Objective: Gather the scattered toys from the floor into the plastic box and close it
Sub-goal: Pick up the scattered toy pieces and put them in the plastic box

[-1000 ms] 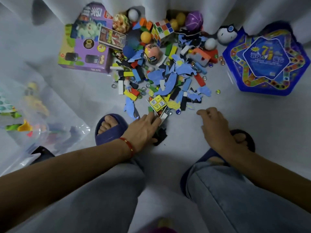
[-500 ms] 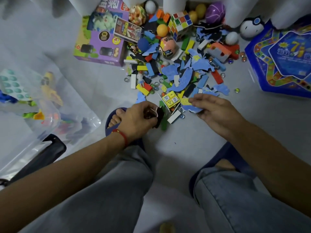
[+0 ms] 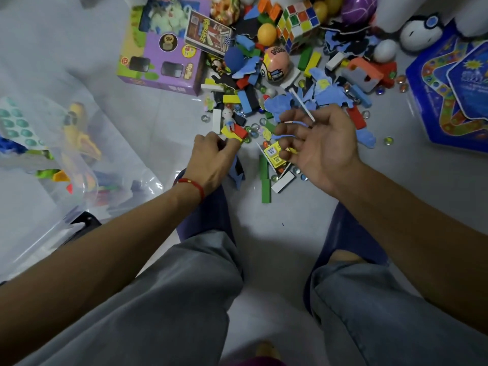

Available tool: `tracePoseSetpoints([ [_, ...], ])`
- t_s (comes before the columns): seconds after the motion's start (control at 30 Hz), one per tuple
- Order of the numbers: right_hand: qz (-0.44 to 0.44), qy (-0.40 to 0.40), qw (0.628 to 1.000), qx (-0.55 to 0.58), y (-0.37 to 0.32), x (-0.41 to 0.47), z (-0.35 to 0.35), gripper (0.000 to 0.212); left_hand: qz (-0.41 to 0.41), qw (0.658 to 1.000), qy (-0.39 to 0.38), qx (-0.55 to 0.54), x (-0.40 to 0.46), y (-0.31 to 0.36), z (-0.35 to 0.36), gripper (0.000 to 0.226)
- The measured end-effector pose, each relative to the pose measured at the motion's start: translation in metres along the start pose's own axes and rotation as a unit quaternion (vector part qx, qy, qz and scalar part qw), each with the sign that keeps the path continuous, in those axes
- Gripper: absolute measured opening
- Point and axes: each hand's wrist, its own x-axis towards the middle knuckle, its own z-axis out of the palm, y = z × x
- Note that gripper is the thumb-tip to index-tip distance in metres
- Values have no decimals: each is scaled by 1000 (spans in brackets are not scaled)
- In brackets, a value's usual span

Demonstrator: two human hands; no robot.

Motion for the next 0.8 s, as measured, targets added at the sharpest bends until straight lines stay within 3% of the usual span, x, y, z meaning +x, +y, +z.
tracePoseSetpoints([
  [0.17, -77, 58, 973, -212, 0, 14, 9, 16, 62, 990, 18, 124, 6, -9, 15, 44],
  [0.23, -108, 101, 906, -396, 5, 17, -1, 16, 87, 984, 26, 155, 7, -13, 19, 48],
  [0.3, -137, 119, 809, -560, 16, 15, -10, 17, 99, 976, 32, 191, 5, -14, 22, 45],
  [0.43, -209, 100, 619, -751, 42, 11, -9, 49, 96, 969, 48, 224, 5, -13, 26, 35],
  [0.5, -203, 97, 541, -811, 53, 17, -5, 63, 96, 967, 45, 233, 8, -12, 28, 35],
  [0.7, -196, 105, 429, -875, 63, 28, 2, 69, 86, 984, 47, 148, 7, -10, 25, 35],
  [0.8, -199, 107, 403, -887, 67, 34, 9, 75, 69, 988, 36, 130, 8, -8, 19, 40],
])
